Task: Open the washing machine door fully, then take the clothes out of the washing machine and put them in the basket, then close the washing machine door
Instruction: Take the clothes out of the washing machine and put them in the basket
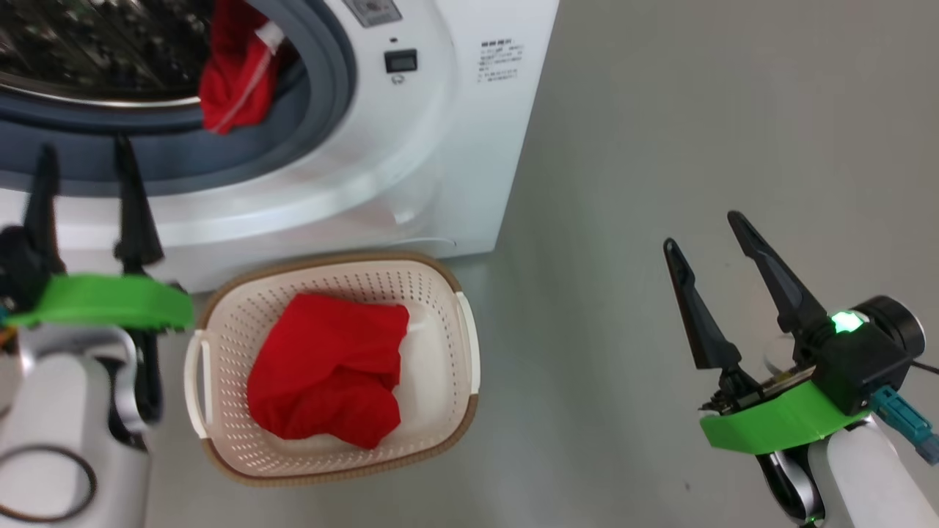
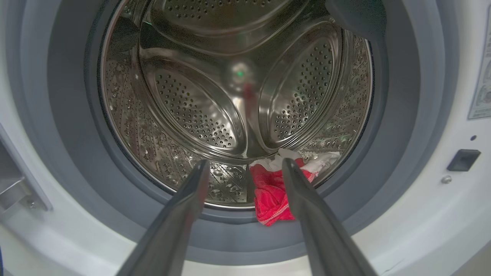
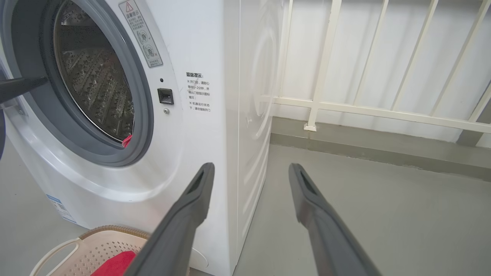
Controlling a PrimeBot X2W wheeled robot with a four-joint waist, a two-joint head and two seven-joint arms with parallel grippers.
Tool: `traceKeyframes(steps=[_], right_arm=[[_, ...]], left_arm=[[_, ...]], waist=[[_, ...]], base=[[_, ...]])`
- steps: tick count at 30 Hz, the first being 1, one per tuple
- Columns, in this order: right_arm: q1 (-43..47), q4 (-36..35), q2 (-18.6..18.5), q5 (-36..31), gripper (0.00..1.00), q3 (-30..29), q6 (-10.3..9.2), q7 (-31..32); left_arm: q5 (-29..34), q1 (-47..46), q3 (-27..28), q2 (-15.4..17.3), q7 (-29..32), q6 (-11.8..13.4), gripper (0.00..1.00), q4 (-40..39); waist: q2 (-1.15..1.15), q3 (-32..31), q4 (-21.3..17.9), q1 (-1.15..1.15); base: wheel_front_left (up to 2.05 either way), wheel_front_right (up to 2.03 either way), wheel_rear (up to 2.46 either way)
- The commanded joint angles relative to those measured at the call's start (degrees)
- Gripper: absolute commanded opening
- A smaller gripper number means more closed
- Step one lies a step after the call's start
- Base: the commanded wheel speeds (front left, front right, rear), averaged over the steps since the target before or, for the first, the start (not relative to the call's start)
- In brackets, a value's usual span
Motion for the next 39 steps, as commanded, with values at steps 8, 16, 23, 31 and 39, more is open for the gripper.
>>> traceKeyframes(steps=[8,16,23,31,39], right_arm=[[-3.66,-2.10,-1.22,0.47,1.00,2.30,0.35,-0.37],[-5.68,-1.50,-1.01,0.50,1.00,3.70,0.35,-0.37],[-6.55,-0.43,-0.90,0.89,1.00,4.93,0.35,-0.37],[-6.76,1.03,-0.20,0.35,1.00,4.68,0.35,-0.37],[-6.64,1.49,0.11,0.66,1.00,6.03,0.35,-0.37]], left_arm=[[-1.81,-11.53,2.12,3.48,-0.74,-2.53,1.00,6.87],[-3.31,-22.91,1.12,3.89,-0.16,-5.44,1.00,17.79],[-7.29,-29.96,1.35,2.53,3.83,-9.13,1.00,27.41],[-14.86,-37.17,4.01,1.67,17.92,-11.04,1.00,38.16],[-17.92,-39.49,4.79,1.93,26.43,-11.63,1.00,42.85]], waist=[[0.00,6.35,-2.13,0.00],[0.00,9.18,-2.71,0.00],[0.00,9.47,-3.74,0.00],[0.00,9.50,-5.18,0.00],[0.00,9.50,-6.62,0.00]], base=[[0.00,0.00,0.00],[0.00,0.00,0.00],[0.00,0.00,0.00],[0.00,0.00,0.00],[0.00,0.00,0.00]])
